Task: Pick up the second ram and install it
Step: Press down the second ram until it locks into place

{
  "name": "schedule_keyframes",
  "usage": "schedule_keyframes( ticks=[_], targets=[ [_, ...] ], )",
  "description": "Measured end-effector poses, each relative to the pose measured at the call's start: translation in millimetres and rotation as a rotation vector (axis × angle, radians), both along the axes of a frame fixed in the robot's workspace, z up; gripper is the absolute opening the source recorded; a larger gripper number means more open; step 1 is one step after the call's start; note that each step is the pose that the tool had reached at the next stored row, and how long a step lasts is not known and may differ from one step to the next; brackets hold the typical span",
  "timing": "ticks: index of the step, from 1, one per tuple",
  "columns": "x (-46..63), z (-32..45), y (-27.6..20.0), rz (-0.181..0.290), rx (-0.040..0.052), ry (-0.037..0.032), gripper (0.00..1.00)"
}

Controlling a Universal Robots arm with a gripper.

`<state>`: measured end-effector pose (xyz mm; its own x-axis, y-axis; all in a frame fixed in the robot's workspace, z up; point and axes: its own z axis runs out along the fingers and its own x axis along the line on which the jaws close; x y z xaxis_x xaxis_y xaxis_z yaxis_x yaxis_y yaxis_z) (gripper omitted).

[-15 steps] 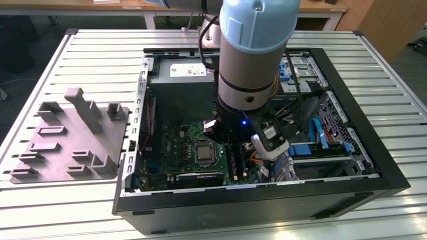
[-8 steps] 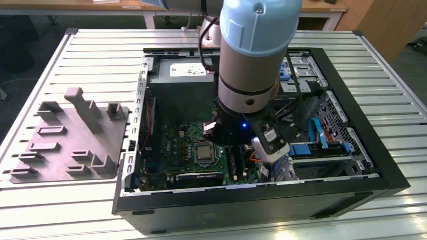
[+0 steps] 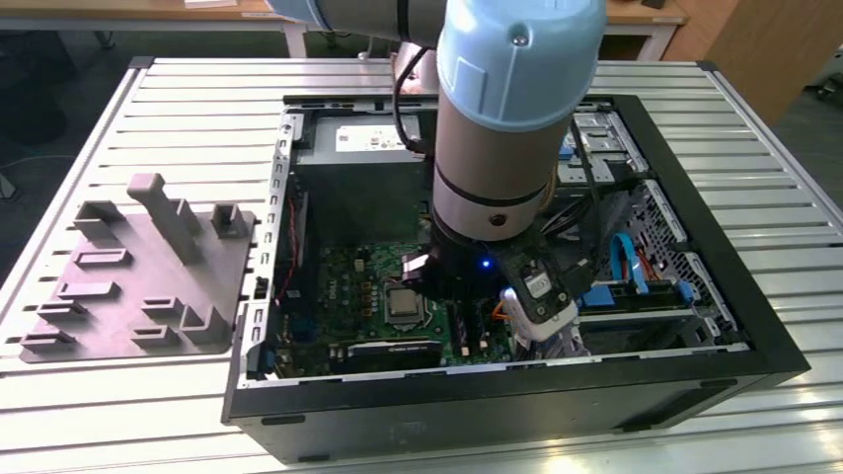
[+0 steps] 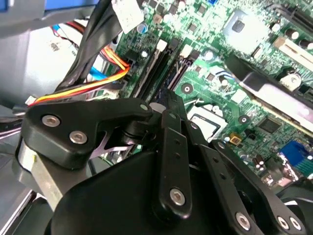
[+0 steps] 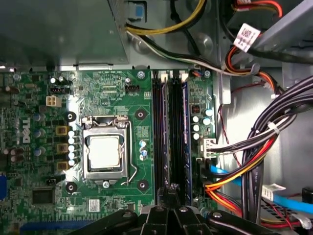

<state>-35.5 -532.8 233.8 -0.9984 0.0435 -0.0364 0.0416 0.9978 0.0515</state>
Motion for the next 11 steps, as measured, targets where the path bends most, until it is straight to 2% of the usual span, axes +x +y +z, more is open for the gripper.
schedule_keyframes(
  ticks=[3, 8, 11],
  targets=[
    [0.1, -3.5, -0.2, 0.0, -0.0003, 0.0003, 0.1],
    [1.7, -4.0, -0.2, 0.0, -0.0004, 0.001, 0.1],
    [1.7, -7.1, -0.2, 0.0, -0.0003, 0.0009, 0.1]
  ],
)
